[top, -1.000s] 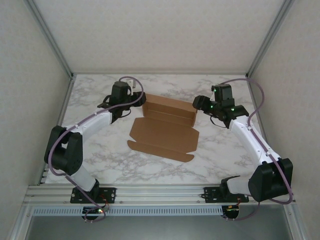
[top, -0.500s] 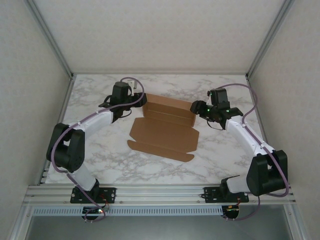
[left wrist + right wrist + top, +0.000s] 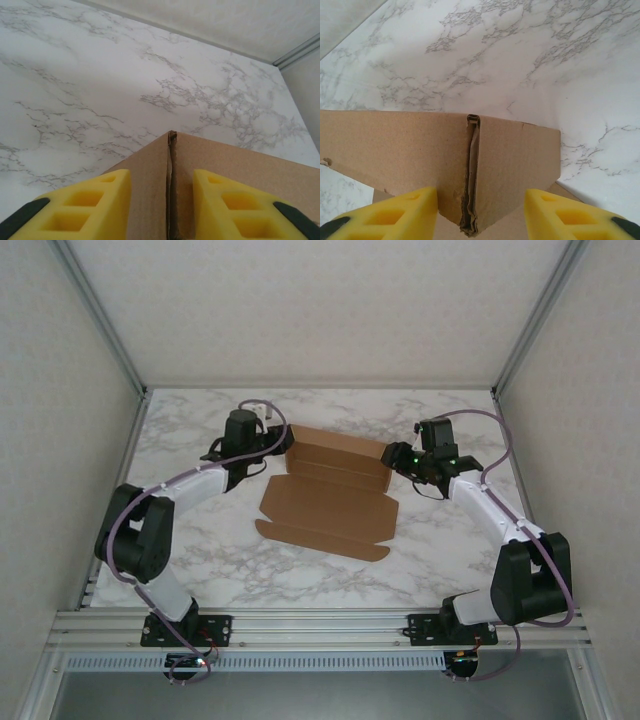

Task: Fold the paper box

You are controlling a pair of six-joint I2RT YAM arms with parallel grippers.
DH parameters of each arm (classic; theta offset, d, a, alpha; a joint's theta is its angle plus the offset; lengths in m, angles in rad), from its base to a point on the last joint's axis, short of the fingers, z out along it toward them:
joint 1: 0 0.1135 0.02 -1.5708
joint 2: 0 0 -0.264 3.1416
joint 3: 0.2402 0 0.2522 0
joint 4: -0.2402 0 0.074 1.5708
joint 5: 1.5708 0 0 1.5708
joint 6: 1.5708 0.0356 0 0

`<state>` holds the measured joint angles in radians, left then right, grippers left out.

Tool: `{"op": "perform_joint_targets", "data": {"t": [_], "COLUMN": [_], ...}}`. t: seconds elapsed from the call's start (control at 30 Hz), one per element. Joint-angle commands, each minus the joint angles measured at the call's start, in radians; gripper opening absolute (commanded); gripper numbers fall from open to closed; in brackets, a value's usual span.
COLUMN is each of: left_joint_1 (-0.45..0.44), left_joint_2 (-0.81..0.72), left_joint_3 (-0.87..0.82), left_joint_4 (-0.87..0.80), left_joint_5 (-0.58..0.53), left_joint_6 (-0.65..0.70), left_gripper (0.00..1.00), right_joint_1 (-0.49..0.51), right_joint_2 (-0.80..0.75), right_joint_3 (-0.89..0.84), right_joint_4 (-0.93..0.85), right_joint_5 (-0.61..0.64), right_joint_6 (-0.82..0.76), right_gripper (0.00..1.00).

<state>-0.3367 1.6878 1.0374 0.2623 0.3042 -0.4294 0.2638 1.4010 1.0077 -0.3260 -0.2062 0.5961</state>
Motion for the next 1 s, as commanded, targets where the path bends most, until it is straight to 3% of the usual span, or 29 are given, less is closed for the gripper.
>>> {"op": "perform_joint_targets", "data": {"t": [0.0, 0.2, 0.33, 0.43, 0.7, 0.97], "left_joint_1": [0.009, 0.011, 0.012, 0.012, 0.003, 0.001], "left_joint_2": [0.007, -0.089, -0.158, -0.215, -0.360, -0.480], "left_joint_3": [-0.060, 0.003, 0.052, 0.062, 0.002, -0.030], "left_joint_4": [-0.136, -0.170, -0.219, -0.240, -0.275, -0.353], "left_joint_5": [-0.037, -0.045, -0.089, -0.121, -0.132, -0.144], "left_joint_6": [-0.035, -0.005, 0.025, 0.029, -0.031, -0.010], "left_gripper": [0.39, 0.48, 0.51, 0.53, 0.52, 0.52], "right_joint_1": [-0.008, -0.007, 0.029, 0.071, 0.122, 0.123], "right_joint_2": [-0.024, -0.072, -0.049, -0.004, 0.180, 0.290], "right_joint_3": [0.014, 0.121, 0.243, 0.332, 0.500, 0.536], "right_joint_4": [-0.043, -0.139, -0.237, -0.295, -0.375, -0.385], "right_joint_5": [-0.003, 0.036, 0.122, 0.136, -0.043, -0.133], "right_joint_6": [-0.011, -0.114, -0.248, -0.317, -0.364, -0.354], "right_gripper": [0.49, 0.63, 0.65, 0.59, 0.35, 0.30]}}
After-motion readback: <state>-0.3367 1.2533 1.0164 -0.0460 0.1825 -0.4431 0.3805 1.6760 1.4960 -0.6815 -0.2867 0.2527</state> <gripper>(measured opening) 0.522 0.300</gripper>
